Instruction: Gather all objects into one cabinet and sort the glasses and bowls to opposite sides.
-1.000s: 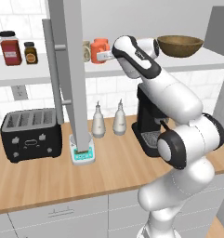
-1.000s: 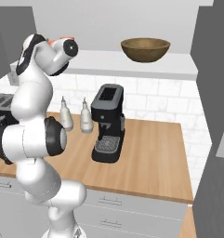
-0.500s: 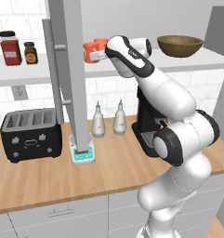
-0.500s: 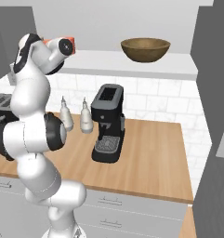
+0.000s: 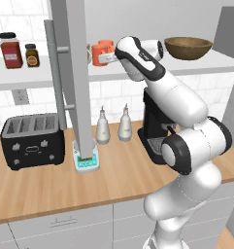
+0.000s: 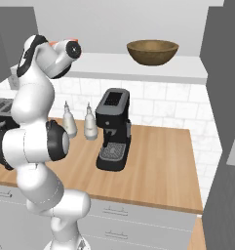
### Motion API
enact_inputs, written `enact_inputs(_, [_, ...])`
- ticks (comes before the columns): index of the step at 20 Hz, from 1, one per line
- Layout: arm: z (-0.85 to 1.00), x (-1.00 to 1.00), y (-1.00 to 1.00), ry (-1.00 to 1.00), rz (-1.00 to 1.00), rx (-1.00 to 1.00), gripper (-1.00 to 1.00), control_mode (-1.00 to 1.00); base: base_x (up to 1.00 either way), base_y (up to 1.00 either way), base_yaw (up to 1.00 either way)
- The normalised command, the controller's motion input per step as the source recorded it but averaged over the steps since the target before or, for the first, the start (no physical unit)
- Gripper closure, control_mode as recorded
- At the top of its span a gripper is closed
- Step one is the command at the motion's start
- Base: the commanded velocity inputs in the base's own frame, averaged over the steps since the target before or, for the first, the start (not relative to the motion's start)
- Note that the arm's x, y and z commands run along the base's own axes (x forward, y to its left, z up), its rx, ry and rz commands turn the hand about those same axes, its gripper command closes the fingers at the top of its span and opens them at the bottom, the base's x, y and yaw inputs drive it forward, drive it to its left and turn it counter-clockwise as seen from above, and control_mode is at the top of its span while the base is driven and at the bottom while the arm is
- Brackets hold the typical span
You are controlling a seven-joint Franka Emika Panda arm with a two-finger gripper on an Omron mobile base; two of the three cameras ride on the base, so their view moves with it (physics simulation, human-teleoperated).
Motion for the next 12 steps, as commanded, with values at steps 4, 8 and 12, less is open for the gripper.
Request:
enact_inputs(4, [-0.09,0.00,-0.07,0.00,0.00,0.00,1.00,-1.00,0.00,0.00,0.00])
enact_inputs(8, [-0.12,0.00,0.00,0.00,0.00,0.00,1.00,-1.00,0.00,0.00,0.00])
enact_inputs(12, [-0.03,0.00,0.00,0.00,0.00,0.00,1.00,-1.00,0.00,0.00,0.00])
